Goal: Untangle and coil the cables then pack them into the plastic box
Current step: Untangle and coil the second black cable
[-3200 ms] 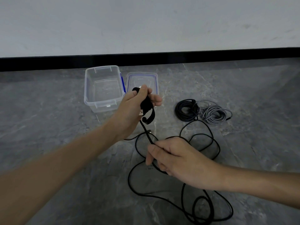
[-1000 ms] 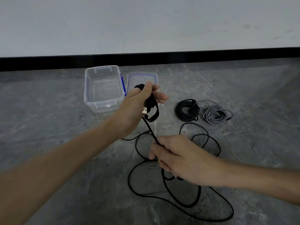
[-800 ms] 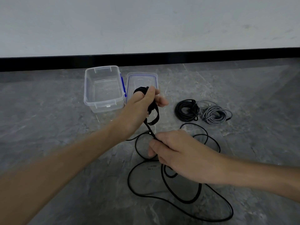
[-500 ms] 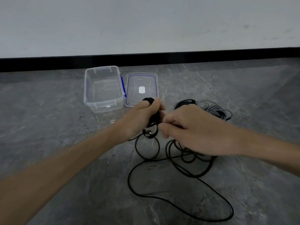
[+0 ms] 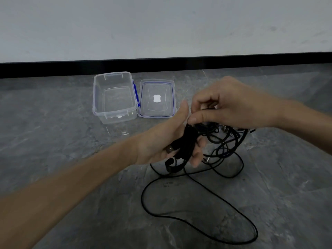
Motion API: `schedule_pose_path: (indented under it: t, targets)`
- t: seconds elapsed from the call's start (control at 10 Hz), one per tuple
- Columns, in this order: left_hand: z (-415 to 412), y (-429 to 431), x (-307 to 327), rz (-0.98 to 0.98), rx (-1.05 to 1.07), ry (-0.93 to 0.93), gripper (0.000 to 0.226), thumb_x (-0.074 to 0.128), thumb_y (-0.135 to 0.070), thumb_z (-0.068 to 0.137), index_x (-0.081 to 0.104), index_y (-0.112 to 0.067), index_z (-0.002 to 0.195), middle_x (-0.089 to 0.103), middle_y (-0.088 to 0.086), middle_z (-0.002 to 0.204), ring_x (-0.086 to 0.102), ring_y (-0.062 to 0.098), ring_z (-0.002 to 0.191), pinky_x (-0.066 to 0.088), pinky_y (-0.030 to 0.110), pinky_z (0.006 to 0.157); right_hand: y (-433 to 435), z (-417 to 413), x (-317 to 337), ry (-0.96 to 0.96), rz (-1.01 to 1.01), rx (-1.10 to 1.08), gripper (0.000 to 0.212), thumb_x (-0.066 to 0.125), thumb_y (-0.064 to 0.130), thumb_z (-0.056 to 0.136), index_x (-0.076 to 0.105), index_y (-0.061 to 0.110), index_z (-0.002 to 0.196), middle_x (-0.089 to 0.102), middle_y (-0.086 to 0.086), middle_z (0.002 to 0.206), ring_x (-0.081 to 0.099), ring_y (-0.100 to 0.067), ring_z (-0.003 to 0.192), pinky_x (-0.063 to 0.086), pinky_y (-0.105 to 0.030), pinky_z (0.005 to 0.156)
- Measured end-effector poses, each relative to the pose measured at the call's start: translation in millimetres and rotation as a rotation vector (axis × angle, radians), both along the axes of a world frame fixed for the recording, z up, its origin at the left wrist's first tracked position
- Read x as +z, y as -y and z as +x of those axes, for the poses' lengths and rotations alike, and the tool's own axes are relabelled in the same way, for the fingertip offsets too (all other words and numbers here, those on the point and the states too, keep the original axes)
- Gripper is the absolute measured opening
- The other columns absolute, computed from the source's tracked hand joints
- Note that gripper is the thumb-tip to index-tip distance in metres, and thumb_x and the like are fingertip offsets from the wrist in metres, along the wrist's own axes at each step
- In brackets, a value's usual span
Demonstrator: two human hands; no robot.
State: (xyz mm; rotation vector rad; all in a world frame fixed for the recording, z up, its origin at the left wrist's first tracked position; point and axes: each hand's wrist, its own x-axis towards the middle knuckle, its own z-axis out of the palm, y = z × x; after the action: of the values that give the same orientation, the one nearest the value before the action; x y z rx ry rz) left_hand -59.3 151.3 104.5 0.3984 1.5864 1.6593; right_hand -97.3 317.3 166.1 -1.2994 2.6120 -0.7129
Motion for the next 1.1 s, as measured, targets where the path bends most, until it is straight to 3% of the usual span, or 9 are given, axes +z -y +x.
schedule_pose_path:
  t: [0.2,0.3,0.4,0.5,0.6,0.7,0.8,0.9,1.1]
  targets:
    - [-1,2,3,0.115,0.040,0.055,0.067,0.019,-0.050,0.102,0.047,0.008,0.122,0.058,0.008,0.070,0.058,0.015,0.058,0.041,0.026,0.066,-5,-13,-16,-0.257,0.098,0.022,0.040,0.041,0.046,0.096,0.065,0.018,0.083,0.064,0.000,0.066,0.061,-0.021,0.057,0.045,-0.037,0.052]
    - [-3,5,7,0.183,0.057,0.091,0.043,0.030,-0.038,0.098,0.051,-0.001,0.097,0.061,0.001,0.065,0.058,0.018,0.062,0.037,0.026,0.067,-6,-14,-34,-0.379,0.138,-0.024,0.033,0.036,0.032,0.095,0.063,0.014,0.097,0.068,-0.003,0.077,0.064,-0.025,0.065,0.049,-0.038,0.055]
    - [-3,2,10,0.210,0.098,0.071,0.035,0.031,-0.037,0.097,0.050,-0.010,0.087,0.061,-0.002,0.059,0.051,0.019,0.060,0.017,0.035,0.063,-5,-12,-56,-0.262,0.134,-0.108,0.035,0.053,0.001,0.080,0.057,0.018,0.111,0.066,-0.001,0.081,0.062,-0.022,0.068,0.045,-0.033,0.060]
    - [-2,3,7,0.214,0.152,0.090,0.034,0.033,-0.038,0.101,0.050,-0.012,0.086,0.060,-0.004,0.060,0.045,0.019,0.061,0.031,0.025,0.063,-4,-9,-67,-0.054,0.099,-0.150,0.023,0.057,-0.005,0.085,0.061,0.017,0.084,0.052,0.007,0.067,0.060,-0.019,0.071,0.041,-0.022,0.065]
    - [0,2,7,0.298,0.181,0.182,0.033,0.038,-0.039,0.099,0.053,-0.014,0.085,0.059,-0.003,0.061,0.053,0.017,0.066,0.045,0.020,0.062,8,3,-75,0.165,0.007,-0.136,0.049,0.045,-0.008,0.093,0.037,0.030,0.063,0.040,0.010,0.066,0.044,-0.009,0.073,0.034,-0.005,0.064]
    - [2,-2,9,0.391,0.191,0.254,0.030,0.040,-0.037,0.097,0.054,-0.014,0.083,0.057,-0.003,0.060,0.062,0.013,0.065,0.052,0.020,0.065,2,2,-112,0.094,-0.042,-0.067,0.030,0.031,0.024,0.101,0.057,0.014,0.089,0.052,-0.011,0.086,0.048,-0.029,0.086,0.040,-0.021,0.080]
    - [2,-4,16,0.443,0.226,0.280,0.027,0.041,-0.038,0.093,0.052,-0.016,0.082,0.054,-0.006,0.059,0.061,0.011,0.065,0.052,0.020,0.068,2,-2,-136,-0.219,-0.008,0.029,0.011,0.048,0.022,0.092,0.058,0.018,0.089,0.056,-0.006,0.088,0.057,-0.010,0.097,0.043,-0.025,0.084]
    - [1,-3,17,0.468,0.271,0.289,0.026,0.039,-0.039,0.094,0.050,-0.018,0.083,0.053,-0.007,0.060,0.059,0.010,0.067,0.047,0.020,0.076,12,12,-126,0.013,-0.156,-0.131,0.029,0.062,0.015,0.086,0.040,0.032,0.077,0.037,0.025,0.070,0.046,0.022,0.077,0.033,0.002,0.067]
    - [-8,1,18,0.539,0.486,0.252,0.034,0.033,-0.035,0.102,0.051,-0.015,0.081,0.055,-0.004,0.063,0.060,0.012,0.067,0.053,0.020,0.069,11,14,-133,0.062,0.105,-0.212,0.026,0.067,0.011,0.085,0.053,0.013,0.106,0.055,0.005,0.088,0.054,-0.015,0.086,0.046,-0.033,0.076]
